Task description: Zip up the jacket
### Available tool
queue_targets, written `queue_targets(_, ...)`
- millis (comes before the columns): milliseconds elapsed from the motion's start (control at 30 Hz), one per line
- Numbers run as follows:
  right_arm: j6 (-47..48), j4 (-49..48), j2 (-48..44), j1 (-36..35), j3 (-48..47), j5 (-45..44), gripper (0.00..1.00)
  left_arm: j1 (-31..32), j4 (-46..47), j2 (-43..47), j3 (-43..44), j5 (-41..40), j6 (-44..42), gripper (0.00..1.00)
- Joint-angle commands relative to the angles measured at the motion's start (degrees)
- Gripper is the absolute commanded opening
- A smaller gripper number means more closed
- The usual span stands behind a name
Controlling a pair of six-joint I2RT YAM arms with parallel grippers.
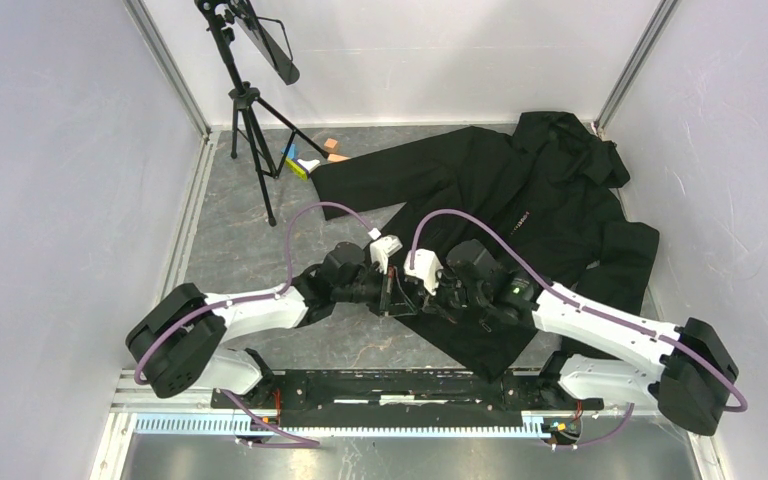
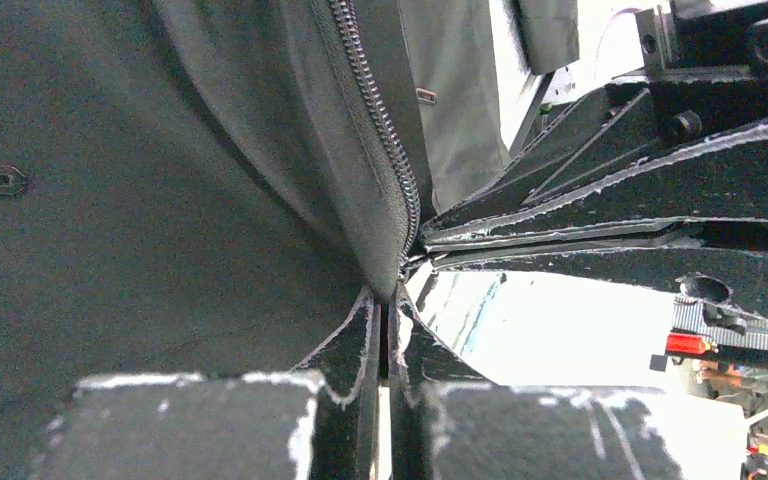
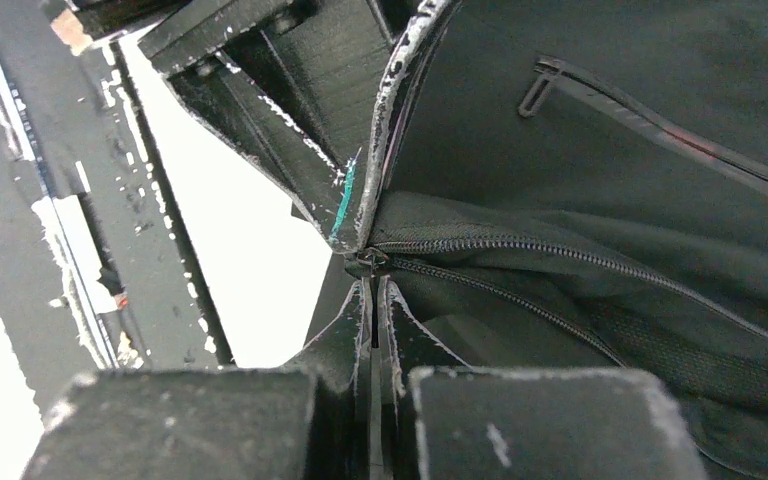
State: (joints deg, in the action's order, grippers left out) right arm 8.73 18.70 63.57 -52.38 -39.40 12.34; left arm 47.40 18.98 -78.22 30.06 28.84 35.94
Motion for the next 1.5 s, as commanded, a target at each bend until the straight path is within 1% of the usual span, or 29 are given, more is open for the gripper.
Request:
queue_targets(0,3.5,4.1,1.3,3.2,-3.1,8.3,0.01,0.1,-7.6,-0.9,-0.9,2.5,-5.3,0.02)
queue_targets(167,-1.8,1.4,5.2,3.8,-2.5,10.5,0.04,0.4,-6.3,-1.9,-1.2,4.2,-5.2,0.02)
queue_targets(233,-3.0,1.2,6.4,4.0,-2.5,12.2,0.12,0.4,-6.2,-2.4,-1.1,4.6,-5.2,0.02)
queue_targets(267,-3.5,1.3,6.7,4.2,-2.5,12.2,0.14,0.4,-6.0,-2.5,-1.0,4.9,-5.2,0.02)
queue_targets(333,-4.7,0.7,7.2,4.4,-2.2,12.3,0.20,0.4,-5.5,-2.7,-1.1,5.1,-5.2,0.02)
queue_targets(433,-6.0,0.0,8.1,4.7,-2.0,12.1,0.24,0.4,-5.1,-3.2,-1.1,5.4,-5.1,0.02)
queue_targets(500,-6.5,-0.7,8.3,4.8,-1.7,10.8,0.24,0.4,-5.0,-3.4,-1.1,5.5,-5.1,0.02)
queue_targets(667,-6.7,-2.4,6.4,4.8,-1.2,11.0,0.43,0.4,-4.8,-3.4,-1.1,5.9,-5.0,0.02)
queue_targets(733,-7.0,-4.5,4.8,4.8,0.3,10.7,0.47,0.4,-4.4,-3.4,-1.1,6.2,-4.9,0.02)
queue_targets(800,-7.0,-6.6,4.2,4.8,1.9,10.0,0.47,0.4,-4.1,-3.3,-1.2,6.2,-5.0,0.02)
queue_targets(900,-7.5,-10.8,3.1,4.8,4.7,10.3,0.41,0.4,-4.0,-3.3,-1.2,6.2,-4.8,0.02)
queue_targets(967,-7.7,-12.8,2.0,4.5,5.8,10.1,0.41,0.4,-4.0,-3.3,-1.3,6.2,-4.8,0.02)
queue_targets(1067,-7.2,-13.1,1.6,4.4,6.4,9.7,0.42,0.4,-4.0,-3.3,-1.3,6.2,-4.7,0.02)
queue_targets(1167,-6.1,-11.5,1.9,3.5,6.0,7.8,0.43,0.4,-4.0,-3.6,-1.1,6.2,-4.6,0.02)
queue_targets(1333,-5.3,-6.9,-2.1,3.1,3.0,2.9,0.51,0.4,-4.0,-3.3,-1.1,6.1,-4.5,0.02)
queue_targets(1400,-5.3,-5.6,-3.1,2.2,1.8,2.5,0.52,0.4,-4.0,-3.3,-1.2,6.1,-4.5,0.02)
queue_targets(1467,-6.2,-6.6,-3.2,0.7,2.2,2.6,0.53,0.4,-4.0,-3.3,-1.2,6.1,-4.5,0.02)
